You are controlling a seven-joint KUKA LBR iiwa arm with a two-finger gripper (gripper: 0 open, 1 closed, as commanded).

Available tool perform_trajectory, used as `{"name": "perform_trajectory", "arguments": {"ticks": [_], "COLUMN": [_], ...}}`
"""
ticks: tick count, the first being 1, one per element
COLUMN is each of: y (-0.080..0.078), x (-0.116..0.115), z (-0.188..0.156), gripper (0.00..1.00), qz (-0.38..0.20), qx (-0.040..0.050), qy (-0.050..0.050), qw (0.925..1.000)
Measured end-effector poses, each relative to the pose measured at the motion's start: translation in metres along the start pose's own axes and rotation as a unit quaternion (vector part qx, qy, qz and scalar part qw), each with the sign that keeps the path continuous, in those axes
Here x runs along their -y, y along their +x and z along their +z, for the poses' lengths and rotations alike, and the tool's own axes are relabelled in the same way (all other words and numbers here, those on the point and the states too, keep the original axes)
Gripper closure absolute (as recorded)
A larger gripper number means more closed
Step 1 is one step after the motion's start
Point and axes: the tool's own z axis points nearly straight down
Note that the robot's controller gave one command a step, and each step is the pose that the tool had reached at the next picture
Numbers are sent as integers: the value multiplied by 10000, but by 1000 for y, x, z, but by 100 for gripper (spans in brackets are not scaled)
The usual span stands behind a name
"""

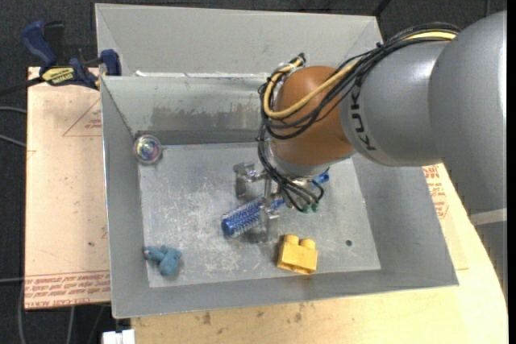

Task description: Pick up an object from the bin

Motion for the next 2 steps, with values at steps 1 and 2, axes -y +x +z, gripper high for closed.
{"name": "perform_trajectory", "arguments": {"ticks": [1,2], "y": [0,5], "x": [1,-16], "z": [-1,-128], "gripper": [100,100], "qz": [7,-114], "qx": [7,47], "qy": [0,8], "qw": [10000,9999]}}
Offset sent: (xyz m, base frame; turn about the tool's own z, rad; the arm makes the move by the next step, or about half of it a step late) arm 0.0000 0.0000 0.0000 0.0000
